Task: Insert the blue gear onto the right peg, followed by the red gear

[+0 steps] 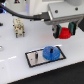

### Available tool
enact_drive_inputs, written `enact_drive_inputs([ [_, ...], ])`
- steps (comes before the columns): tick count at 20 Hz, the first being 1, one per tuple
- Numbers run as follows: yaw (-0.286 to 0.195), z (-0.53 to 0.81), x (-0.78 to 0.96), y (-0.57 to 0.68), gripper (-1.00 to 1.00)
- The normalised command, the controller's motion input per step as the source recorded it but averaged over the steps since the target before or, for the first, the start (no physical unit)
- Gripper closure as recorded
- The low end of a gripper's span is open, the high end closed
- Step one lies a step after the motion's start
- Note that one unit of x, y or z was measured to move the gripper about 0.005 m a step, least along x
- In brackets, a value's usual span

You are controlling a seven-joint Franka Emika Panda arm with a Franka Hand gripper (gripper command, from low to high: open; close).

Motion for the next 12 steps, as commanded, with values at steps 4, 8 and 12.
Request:
enact_drive_inputs([
  [4,0.0,-0.03,0.35,-0.21,1.0],
  [8,0.0,-0.06,0.16,-0.16,1.0],
  [12,0.0,-0.12,0.07,-0.08,1.0],
])
